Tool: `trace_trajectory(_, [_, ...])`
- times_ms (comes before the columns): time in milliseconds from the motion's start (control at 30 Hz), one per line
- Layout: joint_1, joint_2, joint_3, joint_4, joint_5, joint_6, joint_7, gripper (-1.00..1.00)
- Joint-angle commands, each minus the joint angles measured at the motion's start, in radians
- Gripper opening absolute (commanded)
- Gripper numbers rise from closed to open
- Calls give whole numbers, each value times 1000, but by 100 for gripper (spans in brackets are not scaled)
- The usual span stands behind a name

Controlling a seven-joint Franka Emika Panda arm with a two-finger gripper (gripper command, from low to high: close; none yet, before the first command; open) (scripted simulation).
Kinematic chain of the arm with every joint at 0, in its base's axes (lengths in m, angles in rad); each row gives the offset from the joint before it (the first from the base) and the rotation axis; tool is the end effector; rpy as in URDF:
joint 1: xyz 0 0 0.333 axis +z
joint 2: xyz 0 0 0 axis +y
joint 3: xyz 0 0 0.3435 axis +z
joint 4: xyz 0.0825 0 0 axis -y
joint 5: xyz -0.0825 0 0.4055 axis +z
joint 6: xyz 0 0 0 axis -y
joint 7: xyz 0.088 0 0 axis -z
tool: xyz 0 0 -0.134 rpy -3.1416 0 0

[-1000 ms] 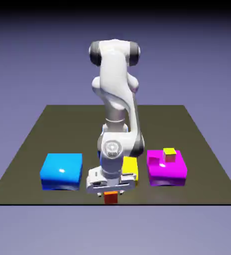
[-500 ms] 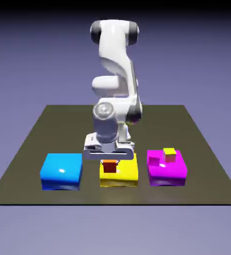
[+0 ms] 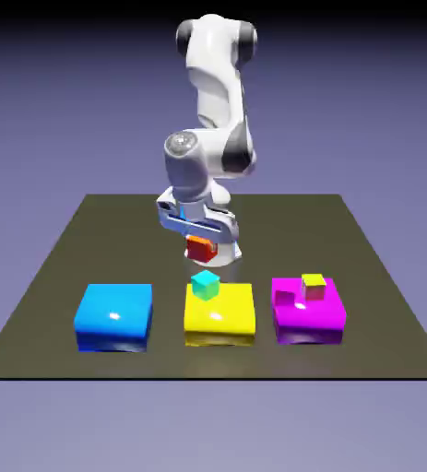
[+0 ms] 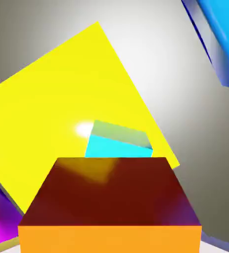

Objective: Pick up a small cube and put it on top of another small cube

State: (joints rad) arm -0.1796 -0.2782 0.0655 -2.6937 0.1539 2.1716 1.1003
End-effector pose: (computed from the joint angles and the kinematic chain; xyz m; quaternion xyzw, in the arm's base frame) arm 0.3679 -0.0346 0.2863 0.7827 -0.6086 -0.1298 0.0142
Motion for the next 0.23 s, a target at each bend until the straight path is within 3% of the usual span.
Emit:
trace_trajectory(0, [3,25,2,-19,2,43,-1,-100])
trace_trajectory(100, [8,77,7,-57,13,133,-7,-100])
trace_trajectory(133, [8,77,7,-57,13,133,-7,100])
trace_trajectory(200, [5,52,5,-39,7,90,-4,100])
